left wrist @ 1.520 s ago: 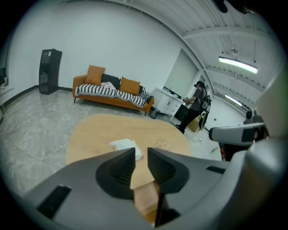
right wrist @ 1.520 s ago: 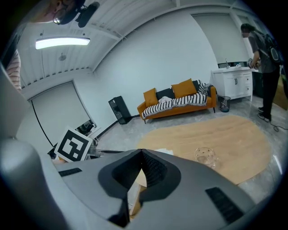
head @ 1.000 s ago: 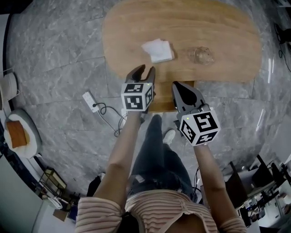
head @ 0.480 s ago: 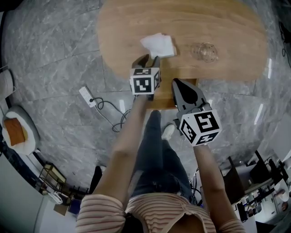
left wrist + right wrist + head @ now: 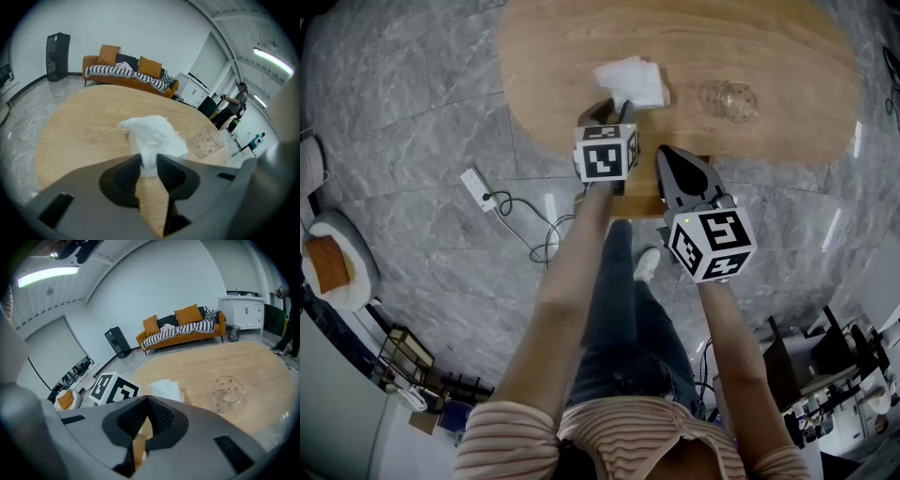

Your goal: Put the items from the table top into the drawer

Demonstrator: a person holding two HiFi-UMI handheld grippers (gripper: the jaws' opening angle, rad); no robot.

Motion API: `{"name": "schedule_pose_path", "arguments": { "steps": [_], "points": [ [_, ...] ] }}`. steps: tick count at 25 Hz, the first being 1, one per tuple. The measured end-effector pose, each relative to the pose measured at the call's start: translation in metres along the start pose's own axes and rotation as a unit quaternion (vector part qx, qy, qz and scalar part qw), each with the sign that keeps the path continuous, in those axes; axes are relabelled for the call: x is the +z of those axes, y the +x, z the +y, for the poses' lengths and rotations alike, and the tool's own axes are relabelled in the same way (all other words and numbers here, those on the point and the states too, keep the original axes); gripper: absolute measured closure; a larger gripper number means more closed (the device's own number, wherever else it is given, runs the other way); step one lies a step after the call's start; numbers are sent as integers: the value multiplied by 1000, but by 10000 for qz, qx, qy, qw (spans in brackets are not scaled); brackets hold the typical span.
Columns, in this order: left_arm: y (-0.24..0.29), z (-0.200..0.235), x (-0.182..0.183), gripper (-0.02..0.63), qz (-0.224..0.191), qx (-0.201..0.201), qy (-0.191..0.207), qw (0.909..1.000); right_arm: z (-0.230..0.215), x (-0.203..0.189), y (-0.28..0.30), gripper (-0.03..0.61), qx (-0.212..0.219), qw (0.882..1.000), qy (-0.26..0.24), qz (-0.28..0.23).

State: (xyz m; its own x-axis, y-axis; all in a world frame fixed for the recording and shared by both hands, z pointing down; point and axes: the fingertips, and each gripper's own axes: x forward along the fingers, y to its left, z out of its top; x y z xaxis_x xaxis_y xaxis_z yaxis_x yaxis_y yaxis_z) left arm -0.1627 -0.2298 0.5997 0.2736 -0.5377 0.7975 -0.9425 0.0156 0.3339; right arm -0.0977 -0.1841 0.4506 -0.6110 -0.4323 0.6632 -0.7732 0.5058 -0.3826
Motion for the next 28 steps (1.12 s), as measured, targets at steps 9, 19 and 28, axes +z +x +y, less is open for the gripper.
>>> {"name": "schedule_pose_path", "arguments": {
  "steps": [9, 19, 28],
  "points": [
    [-7, -3, 3, 570, -91, 0, -203, 9998, -3, -3, -8, 578, -112, 9999, 20, 3],
    [-56, -23, 14, 580, -569, -290, -528, 9966, -5, -5, -45, 578, -283, 9994, 97, -176],
    [-140, -47, 18, 580, -1062, -469, -347, 9926, -11, -1, -104, 578, -636, 9957, 214, -643]
  ]
}}
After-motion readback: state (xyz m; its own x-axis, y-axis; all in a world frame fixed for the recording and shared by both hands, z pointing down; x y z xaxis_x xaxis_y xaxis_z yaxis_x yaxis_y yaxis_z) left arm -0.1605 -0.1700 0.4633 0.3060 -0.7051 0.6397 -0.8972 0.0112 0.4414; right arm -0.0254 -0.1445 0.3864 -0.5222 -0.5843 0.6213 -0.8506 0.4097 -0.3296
